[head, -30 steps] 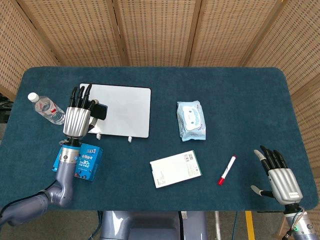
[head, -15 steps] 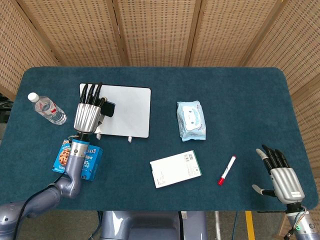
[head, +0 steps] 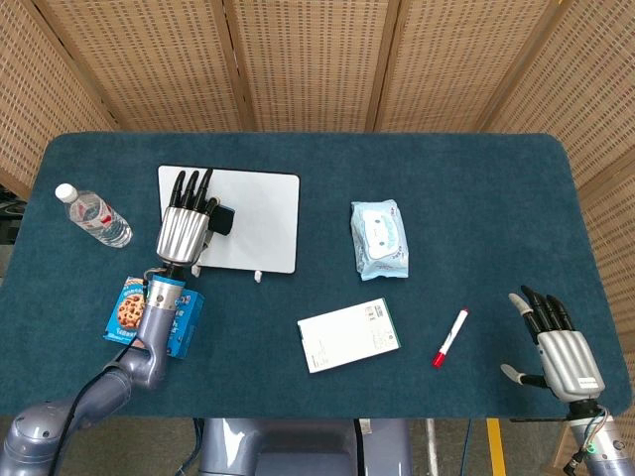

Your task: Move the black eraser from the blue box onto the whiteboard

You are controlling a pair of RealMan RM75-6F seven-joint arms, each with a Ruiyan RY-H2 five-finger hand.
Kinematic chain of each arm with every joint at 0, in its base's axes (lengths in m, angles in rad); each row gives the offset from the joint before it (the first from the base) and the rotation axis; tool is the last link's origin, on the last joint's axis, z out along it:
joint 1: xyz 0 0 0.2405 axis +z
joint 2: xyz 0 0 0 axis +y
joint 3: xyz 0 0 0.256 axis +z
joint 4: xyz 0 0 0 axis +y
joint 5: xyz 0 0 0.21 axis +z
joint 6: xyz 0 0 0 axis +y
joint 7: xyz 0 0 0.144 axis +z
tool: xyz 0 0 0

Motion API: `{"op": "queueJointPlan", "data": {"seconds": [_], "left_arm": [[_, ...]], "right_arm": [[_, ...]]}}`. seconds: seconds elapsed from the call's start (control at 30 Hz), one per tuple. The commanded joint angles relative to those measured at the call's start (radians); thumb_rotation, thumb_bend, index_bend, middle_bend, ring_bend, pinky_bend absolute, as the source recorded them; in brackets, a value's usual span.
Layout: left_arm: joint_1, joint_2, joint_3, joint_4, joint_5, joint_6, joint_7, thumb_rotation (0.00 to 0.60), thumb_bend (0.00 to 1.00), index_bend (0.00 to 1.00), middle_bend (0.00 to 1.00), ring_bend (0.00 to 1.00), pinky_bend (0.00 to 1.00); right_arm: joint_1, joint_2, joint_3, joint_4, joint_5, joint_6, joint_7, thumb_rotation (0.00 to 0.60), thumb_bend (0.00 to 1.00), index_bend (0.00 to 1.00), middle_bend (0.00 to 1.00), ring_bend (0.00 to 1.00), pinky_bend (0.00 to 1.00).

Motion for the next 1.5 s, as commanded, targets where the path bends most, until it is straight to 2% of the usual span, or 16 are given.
{"op": "queueJointPlan", "data": {"seconds": [0.03,0.93,1.5], "left_arm": [[0.000,-0.013,0.003,0.019,0.001,-0.004,-0.010,0.600,0.31,0.44,0.00,0.00,0.00],[-0.003,-0.019,-0.001,0.044,-0.017,-0.056,0.008,0.600,0.29,0.44,0.00,0.00,0.00],[0.002,-0.015,0.002,0.033,-0.020,-0.061,0.022,0.600,0.25,0.28,0.00,0.00,0.00]], "right_arm": [[0.000,0.000,0.000,-0.001,-0.001,0.000,0.000,0.600,0.05,0.00,0.00,0.00,0.00],[-0.002,0.001,-0.001,0.001,-0.005,0.010,0.005,0.600,0.05,0.00,0.00,0.00,0.00],[-0.003,0.000,-0.001,0.002,-0.010,0.017,0.010,0.600,0.05,0.00,0.00,0.00,0.00]]}}
